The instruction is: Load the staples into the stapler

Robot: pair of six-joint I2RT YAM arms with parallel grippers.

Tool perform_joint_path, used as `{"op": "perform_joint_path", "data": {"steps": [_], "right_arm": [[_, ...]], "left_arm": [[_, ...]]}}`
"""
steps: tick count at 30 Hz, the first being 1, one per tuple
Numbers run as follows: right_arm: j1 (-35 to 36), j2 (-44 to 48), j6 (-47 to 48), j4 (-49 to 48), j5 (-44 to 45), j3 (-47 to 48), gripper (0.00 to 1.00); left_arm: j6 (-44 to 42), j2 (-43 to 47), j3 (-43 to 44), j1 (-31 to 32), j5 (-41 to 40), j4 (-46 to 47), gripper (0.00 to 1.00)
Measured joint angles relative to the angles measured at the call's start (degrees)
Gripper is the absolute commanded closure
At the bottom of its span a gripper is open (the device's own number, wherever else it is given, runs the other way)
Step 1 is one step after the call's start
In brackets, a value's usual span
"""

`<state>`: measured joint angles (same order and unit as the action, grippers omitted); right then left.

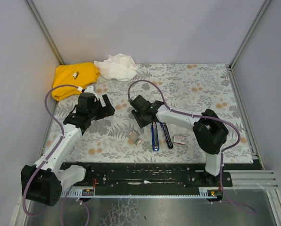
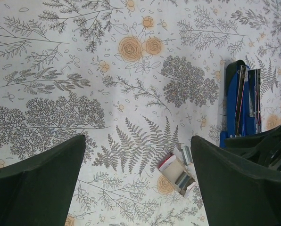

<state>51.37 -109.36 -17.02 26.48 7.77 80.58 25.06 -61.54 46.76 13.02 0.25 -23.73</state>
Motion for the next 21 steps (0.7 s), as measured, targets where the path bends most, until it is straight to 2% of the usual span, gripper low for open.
{"op": "perform_joint_path", "data": {"steps": [11, 21], "right_arm": [[1.6, -5.2, -3.0, -0.7, -3.0, 1.4, 0.59], [2.8, -7.1, -4.2, -0.7, -2.9, 2.4, 0.62]], "left_arm": [[0.0, -1.0, 0.0, 0.0, 1.1, 0.0, 0.09], [0.0, -1.2, 0.0, 0.0, 1.8, 0.0, 0.09]]}}
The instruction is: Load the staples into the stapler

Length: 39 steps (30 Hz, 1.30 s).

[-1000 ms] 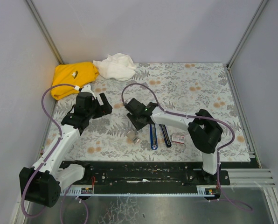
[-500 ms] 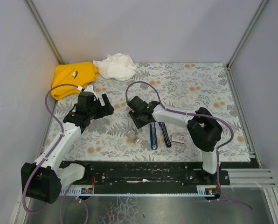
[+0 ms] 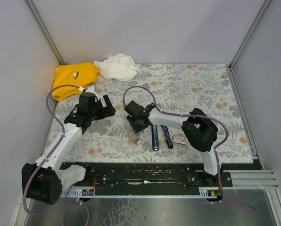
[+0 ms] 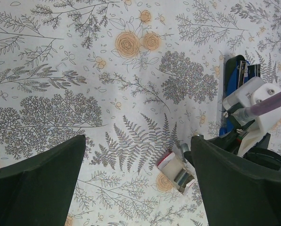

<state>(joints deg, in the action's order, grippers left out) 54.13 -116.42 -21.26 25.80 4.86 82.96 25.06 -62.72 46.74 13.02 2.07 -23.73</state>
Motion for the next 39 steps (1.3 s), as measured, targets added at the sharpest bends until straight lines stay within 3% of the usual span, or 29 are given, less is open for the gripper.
{"op": "perform_joint_path", "data": {"steps": [10, 18, 30, 39], "right_arm": [[0.4, -1.6, -0.4, 0.0, 0.0, 1.6, 0.62], [0.7, -3.0, -0.5, 0.1, 0.2, 3.0, 0.7], [1.8, -3.8, -1.2, 1.6, 2.7, 3.8, 0.7], [2.9, -4.1, -1.7, 2.2, 4.7, 4.2, 0.82]], "left_arm": [[0.0, -0.4, 0.0, 0.0, 0.4, 0.0, 0.09], [0.0, -0.7, 0.0, 0.0, 0.5, 0.0, 0.09], [0.0, -0.7, 0.0, 0.0, 0.7, 0.0, 0.09], [0.4, -0.6, 0.0, 0.0, 1.0, 0.0, 0.09]]}}
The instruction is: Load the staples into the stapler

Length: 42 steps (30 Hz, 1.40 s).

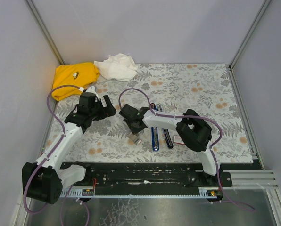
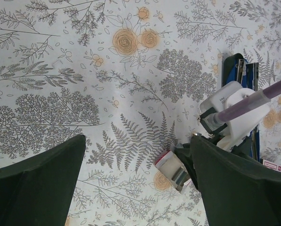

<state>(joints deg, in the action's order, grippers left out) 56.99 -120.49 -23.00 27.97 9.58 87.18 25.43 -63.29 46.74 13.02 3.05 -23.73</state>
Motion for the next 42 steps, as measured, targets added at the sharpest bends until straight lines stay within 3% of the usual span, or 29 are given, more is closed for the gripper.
{"op": "perform_joint_path", "data": {"steps": [6, 11, 18, 23, 34, 42], "right_arm": [[-0.8, 1.9, 0.0, -0.4, -2.3, -0.5, 0.82], [-4.9, 10.9, 0.0, -3.3, -8.7, -4.6, 0.82], [-13.3, 27.6, -4.3, -15.5, -22.4, -17.2, 0.82], [-13.4, 35.3, -11.4, -26.3, -33.5, -25.3, 0.81], [-13.4, 43.7, -23.3, -42.9, -44.0, -29.3, 0.8], [-13.4, 45.0, -28.4, -49.9, -47.1, -31.5, 0.8]], "left_arm": [[3.1, 3.2, -2.3, 0.0, 1.4, 1.8, 0.09], [7.7, 9.7, -9.4, -0.1, 6.1, 5.5, 0.09], [15.2, 18.6, -18.5, -0.3, 23.9, 18.5, 0.09], [22.7, 21.2, -21.7, 0.3, 35.1, 29.7, 0.12], [35.8, 23.6, -22.8, 7.9, 40.8, 48.6, 0.4], [39.2, 22.3, -22.7, 13.0, 39.6, 54.2, 0.56]]}}
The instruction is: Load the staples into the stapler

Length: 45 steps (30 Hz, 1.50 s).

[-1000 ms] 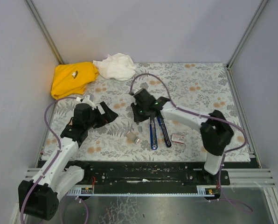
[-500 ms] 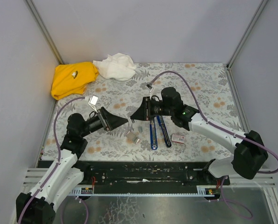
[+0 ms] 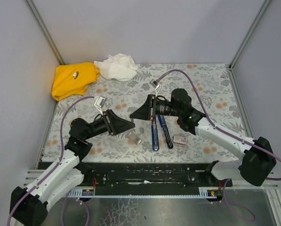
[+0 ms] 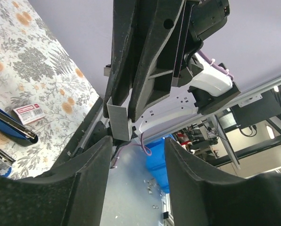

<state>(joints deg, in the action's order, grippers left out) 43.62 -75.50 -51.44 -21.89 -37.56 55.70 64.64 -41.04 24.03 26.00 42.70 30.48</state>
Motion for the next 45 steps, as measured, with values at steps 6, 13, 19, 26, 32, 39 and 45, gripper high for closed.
{"op": "perform_joint_path", "data": {"steps": [6, 13, 19, 26, 32, 39, 45], "right_arm": [[0.0, 0.1, -1.8, -2.1, -1.2, -0.4, 0.8], [0.0, 0.5, -3.1, -3.8, -1.6, -1.3, 0.81], [0.0, 0.6, -3.7, -4.6, -2.4, -1.6, 0.81], [0.0, 1.0, -4.1, -4.8, -2.3, -1.7, 0.79], [-0.1, 1.7, -3.3, -4.0, -1.3, -2.3, 0.51], [-0.1, 5.7, 2.0, 3.2, 3.7, -2.6, 0.19], [-0.2, 11.3, 11.0, 13.6, 14.4, -4.2, 0.1]], "left_arm": [[1.4, -1.5, 0.1, 2.3, -2.2, 2.5, 0.56], [2.3, -1.8, 0.2, 2.9, -4.6, 3.4, 0.61], [3.0, -1.6, 0.2, 2.9, -7.1, 3.4, 0.72], [3.3, -1.4, 0.2, 2.9, -7.5, 3.2, 0.85], [1.4, -1.3, 0.7, 3.1, -7.8, 0.0, 0.91], [-7.0, -1.5, 4.0, 3.4, -9.3, -16.7, 0.94], [-13.0, -7.3, 6.0, 12.4, -19.2, -32.2, 0.95]]}}
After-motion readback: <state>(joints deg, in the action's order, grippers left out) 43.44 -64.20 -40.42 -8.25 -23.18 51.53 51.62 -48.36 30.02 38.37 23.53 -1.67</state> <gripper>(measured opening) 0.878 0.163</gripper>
